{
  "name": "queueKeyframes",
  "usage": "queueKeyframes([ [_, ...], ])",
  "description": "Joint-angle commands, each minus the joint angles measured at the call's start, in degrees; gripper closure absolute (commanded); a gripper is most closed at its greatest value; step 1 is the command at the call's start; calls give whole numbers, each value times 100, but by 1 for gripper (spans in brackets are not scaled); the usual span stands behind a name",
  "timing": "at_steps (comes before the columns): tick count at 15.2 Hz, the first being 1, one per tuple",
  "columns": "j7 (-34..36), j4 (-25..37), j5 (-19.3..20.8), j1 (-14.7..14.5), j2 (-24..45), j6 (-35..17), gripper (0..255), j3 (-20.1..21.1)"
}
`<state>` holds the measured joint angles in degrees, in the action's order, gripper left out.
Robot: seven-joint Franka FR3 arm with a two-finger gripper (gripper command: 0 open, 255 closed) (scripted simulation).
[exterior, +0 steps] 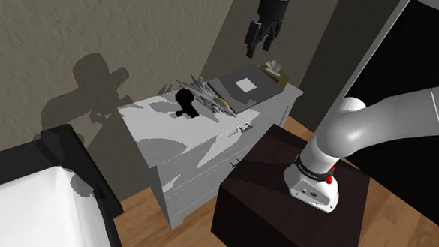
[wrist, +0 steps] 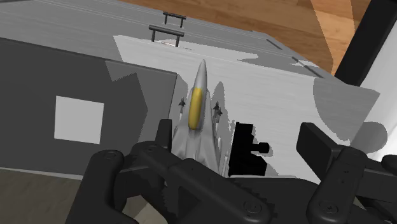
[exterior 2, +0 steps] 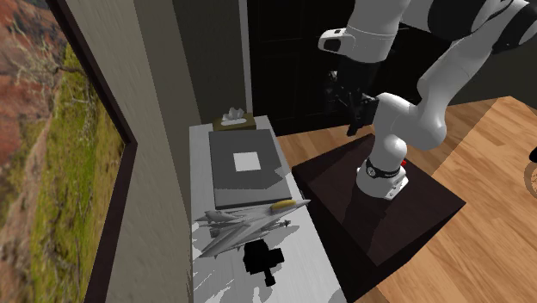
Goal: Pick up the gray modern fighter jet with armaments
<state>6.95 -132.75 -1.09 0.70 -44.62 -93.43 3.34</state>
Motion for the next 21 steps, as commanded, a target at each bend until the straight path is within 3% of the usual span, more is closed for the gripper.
queueKeyframes([
  [1, 0, 0, 0, 0, 0, 0, 0, 0],
  [11, -215, -1028, 263, 11, 1052, -1918, 0, 87],
  [21, -198, -1296, 763, 166, 2887, -3856, 0, 204],
])
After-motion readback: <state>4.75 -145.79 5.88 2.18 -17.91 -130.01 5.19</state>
